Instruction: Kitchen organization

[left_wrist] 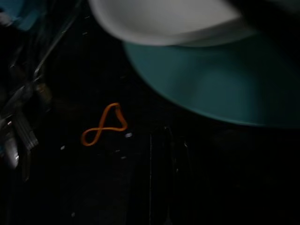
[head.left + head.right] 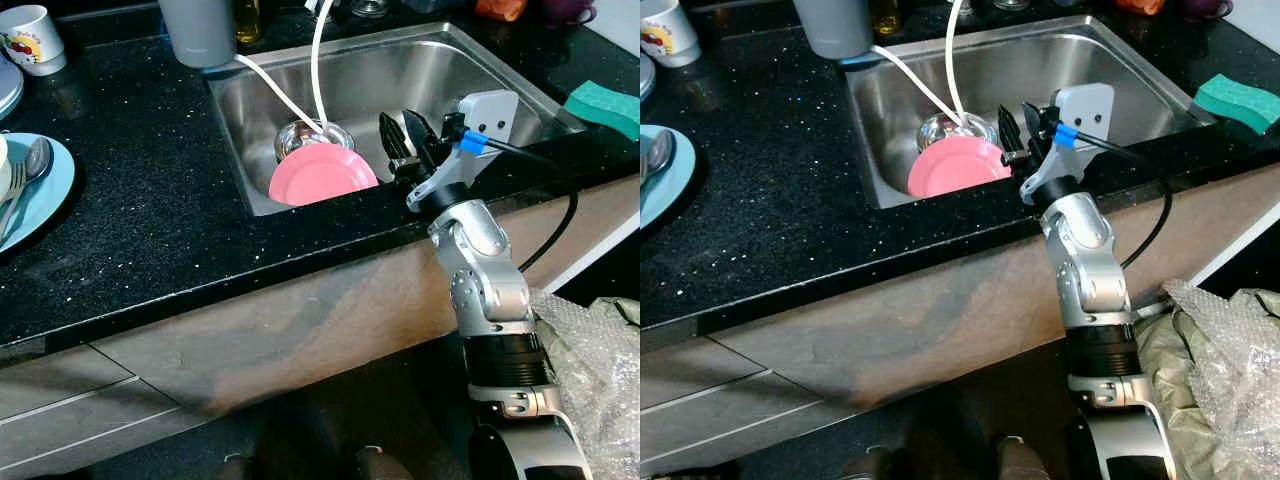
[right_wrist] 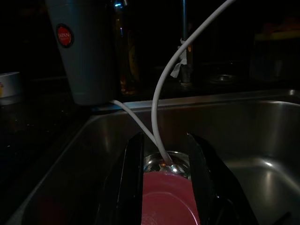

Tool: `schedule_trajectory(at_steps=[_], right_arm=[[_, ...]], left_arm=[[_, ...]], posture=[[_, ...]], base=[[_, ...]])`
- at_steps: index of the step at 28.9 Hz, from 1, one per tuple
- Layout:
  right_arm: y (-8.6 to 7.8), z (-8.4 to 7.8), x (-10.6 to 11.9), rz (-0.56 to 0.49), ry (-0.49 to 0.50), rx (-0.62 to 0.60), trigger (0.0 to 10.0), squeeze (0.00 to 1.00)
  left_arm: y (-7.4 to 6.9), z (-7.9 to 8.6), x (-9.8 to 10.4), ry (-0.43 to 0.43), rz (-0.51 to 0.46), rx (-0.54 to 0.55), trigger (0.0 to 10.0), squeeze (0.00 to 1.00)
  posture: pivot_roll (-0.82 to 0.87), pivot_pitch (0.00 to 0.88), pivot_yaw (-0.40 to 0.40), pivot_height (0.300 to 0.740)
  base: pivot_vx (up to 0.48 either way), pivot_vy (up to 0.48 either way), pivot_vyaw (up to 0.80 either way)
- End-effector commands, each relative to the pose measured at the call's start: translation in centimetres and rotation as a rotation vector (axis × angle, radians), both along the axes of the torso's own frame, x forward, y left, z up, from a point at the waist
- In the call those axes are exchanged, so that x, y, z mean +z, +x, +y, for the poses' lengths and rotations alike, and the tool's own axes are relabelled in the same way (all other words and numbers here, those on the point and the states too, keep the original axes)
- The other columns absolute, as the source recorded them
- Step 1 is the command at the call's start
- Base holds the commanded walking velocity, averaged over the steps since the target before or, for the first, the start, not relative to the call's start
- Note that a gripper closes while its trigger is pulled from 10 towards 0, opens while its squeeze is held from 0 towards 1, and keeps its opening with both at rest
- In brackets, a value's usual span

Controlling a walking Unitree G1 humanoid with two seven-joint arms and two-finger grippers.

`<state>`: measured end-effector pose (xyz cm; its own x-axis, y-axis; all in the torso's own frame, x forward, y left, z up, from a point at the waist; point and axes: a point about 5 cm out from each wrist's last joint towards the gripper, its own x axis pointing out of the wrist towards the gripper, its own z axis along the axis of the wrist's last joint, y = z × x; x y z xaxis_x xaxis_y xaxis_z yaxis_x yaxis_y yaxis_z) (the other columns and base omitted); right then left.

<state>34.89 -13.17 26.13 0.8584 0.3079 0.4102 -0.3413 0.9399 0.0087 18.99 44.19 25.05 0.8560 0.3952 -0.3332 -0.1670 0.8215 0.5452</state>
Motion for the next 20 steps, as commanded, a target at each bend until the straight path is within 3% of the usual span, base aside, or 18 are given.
schedule_trajectory(at_steps=[1,4,8,12,15,20], right_arm=[[-0.2,0.0,0.0,-0.010,0.001,0.002,10.0,0.00],[-0.1,0.1,0.0,-0.009,0.000,0.002,10.0,0.00],[0.0,0.1,0.0,-0.007,0.001,0.003,10.0,0.00],[0.0,0.1,0.1,-0.007,0.001,0.002,10.0,0.00],[0.1,0.0,0.1,-0.008,0.002,-0.004,10.0,0.00],[0.1,-0.1,0.2,-0.008,0.002,-0.008,10.0,0.00]], left_arm=[[-0.6,1.0,-0.5,-0.027,-0.022,0.087,10.0,0.00],[-0.5,1.3,-0.5,-0.034,-0.053,0.115,10.0,0.00],[0.6,2.0,-0.5,-0.048,-0.223,0.171,10.0,0.00],[0.9,2.8,-0.4,-0.035,-0.305,0.266,10.0,0.00],[1.0,3.4,-0.3,-0.032,-0.345,0.329,10.0,0.00],[1.6,3.6,-0.6,-0.043,-0.354,0.342,10.0,0.00]], posture=[[0.07,0.178,-0.004,0.740],[0.07,0.176,-0.007,0.740],[0.07,0.180,-0.010,0.740],[0.07,0.183,-0.007,0.740],[0.06,0.188,-0.001,0.740],[0.06,0.190,-0.003,0.740]], base=[[0.000,0.000,0.00],[0.000,0.000,0.00],[0.000,0.000,0.00],[0.000,0.000,0.00],[0.000,0.000,0.00],[0.000,0.000,0.00]])
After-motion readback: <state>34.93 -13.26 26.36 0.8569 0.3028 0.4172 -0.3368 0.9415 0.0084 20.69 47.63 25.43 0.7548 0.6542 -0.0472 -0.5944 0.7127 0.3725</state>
